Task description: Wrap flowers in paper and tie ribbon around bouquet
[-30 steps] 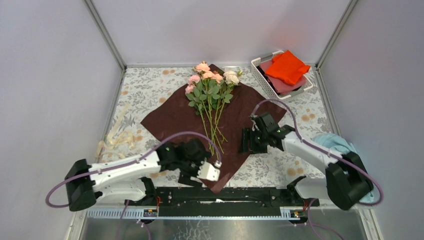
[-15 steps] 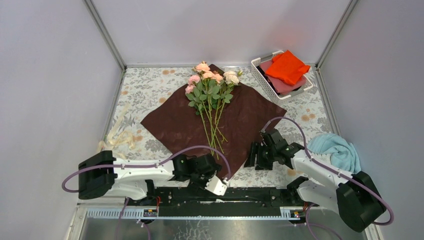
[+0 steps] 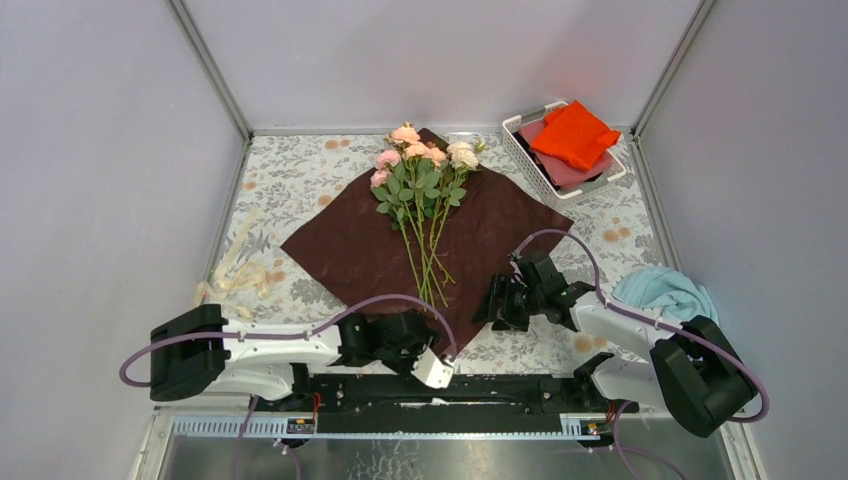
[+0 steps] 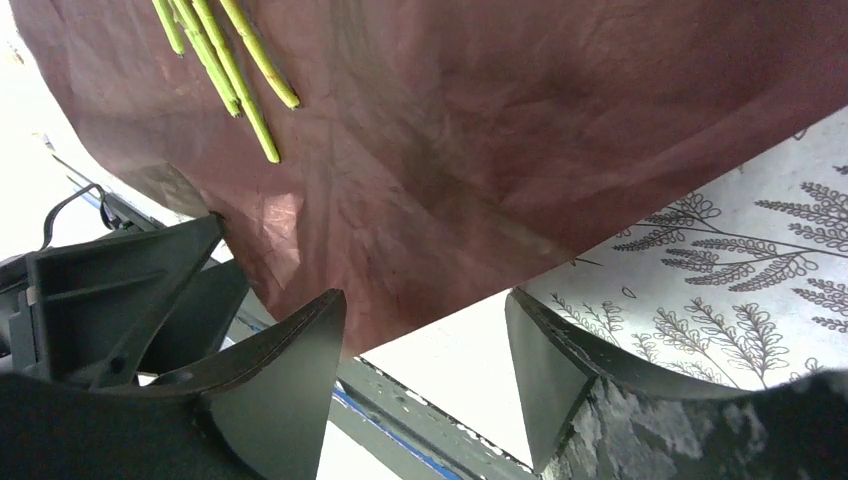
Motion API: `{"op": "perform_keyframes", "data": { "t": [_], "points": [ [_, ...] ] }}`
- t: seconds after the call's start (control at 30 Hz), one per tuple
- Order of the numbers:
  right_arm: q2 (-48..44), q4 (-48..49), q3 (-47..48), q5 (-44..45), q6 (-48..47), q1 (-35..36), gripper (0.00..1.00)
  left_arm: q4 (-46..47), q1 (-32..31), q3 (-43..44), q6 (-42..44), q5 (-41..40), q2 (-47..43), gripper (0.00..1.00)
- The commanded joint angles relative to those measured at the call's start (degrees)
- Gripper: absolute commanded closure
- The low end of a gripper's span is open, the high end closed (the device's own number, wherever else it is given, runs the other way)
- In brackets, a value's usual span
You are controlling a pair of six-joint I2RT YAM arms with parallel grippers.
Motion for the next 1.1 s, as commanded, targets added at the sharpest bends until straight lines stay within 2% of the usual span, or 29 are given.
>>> {"op": "perform_keyframes", "data": {
  "t": [0.0,0.1,0.2,0.23,0.37,0.47,0.53,0.63,0.73,0.87,1.0,1.07],
  "points": [
    [-0.28,-2.98,1.76,1.48,-1.32,0.50,0.32,2.20,-0.15,-1.96,0.26,-3.16,-0.50,0.43],
    [-1.12,-8.89,5.53,1.44,-4.45,0.44,0.31,2.42,-0.15,-1.77,-1.45,-3.47,-1.87,0.75],
    [-1.80,-17.05,10.52,2.06,-9.25,0.45,0.31,-0.22,-0.07,-0.62,-3.91,-3.24,-2.98,0.98],
    [-1.73,-20.21,12.64,2.67,-11.15,0.41,0.31,-0.99,0.03,-0.14,-4.87,-3.13,-3.24,1.00],
    [-0.19,-28.69,20.59,2.77,-18.03,0.49,0.33,-4.90,0.93,3.87,-10.31,-0.36,-4.49,1.00],
    [1.18,-25.73,24.03,-5.94,-23.44,0.45,0.35,-9.26,4.09,8.50,-13.59,7.19,-4.62,1.00],
    [2.02,-24.44,26.53,-9.13,-28.10,0.52,0.34,-11.06,9.27,11.23,-15.82,13.72,-3.56,1.00],
    [1.50,-20.79,29.06,-8.44,-36.10,0.47,0.30,-12.95,20.23,13.99,-17.25,23.52,0.75,1.00],
    [0.22,-12.38,26.71,-8.10,-43.30,0.43,0.28,-12.23,25.62,13.73,-15.31,26.65,2.62,1.00],
    [-1.73,-5.61,20.10,-9.72,-58.27,0.39,0.22,-12.53,30.02,14.64,-13.72,31.01,4.15,1.00],
    [-2.06,4.95,12.10,-12.65,-67.70,0.38,0.18,-12.32,32.11,14.49,-12.64,33.84,4.89,1.00],
    [-0.25,6.99,10.98,-16.43,-71.27,0.46,0.17,-11.97,32.54,14.15,-13.01,34.28,4.97,1.00]
  ]
}}
